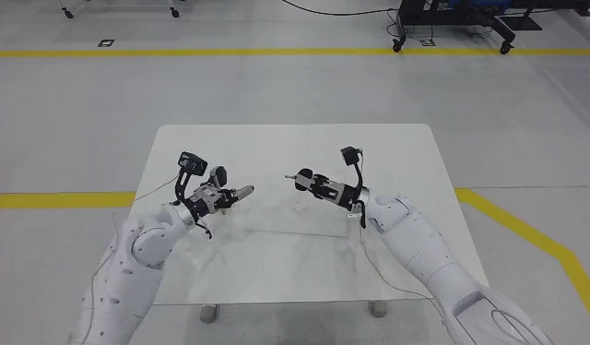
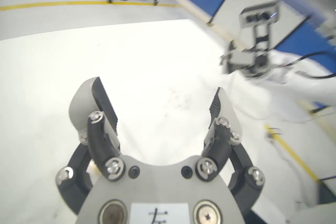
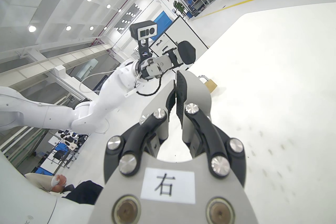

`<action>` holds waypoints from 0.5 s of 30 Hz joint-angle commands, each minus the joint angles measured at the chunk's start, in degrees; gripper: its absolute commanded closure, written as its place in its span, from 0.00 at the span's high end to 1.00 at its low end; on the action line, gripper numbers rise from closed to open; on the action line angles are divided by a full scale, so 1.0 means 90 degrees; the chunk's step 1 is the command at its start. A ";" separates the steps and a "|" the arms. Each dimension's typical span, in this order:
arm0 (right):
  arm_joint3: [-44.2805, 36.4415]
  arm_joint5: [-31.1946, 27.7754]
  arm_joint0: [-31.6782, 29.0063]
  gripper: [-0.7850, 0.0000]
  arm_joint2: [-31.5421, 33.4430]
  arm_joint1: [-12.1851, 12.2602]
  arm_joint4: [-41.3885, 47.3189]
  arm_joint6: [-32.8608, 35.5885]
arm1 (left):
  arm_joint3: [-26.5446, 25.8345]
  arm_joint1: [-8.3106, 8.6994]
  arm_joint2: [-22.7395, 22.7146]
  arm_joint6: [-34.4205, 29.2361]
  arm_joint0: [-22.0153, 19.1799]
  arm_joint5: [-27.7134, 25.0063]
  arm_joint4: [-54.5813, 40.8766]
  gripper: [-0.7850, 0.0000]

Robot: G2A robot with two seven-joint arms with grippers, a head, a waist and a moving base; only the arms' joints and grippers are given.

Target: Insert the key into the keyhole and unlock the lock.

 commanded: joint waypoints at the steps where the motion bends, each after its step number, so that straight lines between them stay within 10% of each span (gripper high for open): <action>1: 0.0000 0.0000 0.0000 0.00 0.0000 0.0000 0.0000 0.0000 | -0.0633 0.0002 0.0149 0.0025 0.0544 0.1401 0.1898 1.00; 7: 0.0000 0.0000 0.0000 0.00 0.0000 0.0000 0.0000 0.0000 | -0.0269 -0.0097 0.0490 0.0260 0.0524 0.2466 0.2382 1.00; 15: 0.0000 0.0000 0.0000 0.00 0.0000 0.0000 0.0000 0.0000 | 0.0223 -0.0171 0.0686 -0.0021 0.0173 0.2578 0.2320 0.62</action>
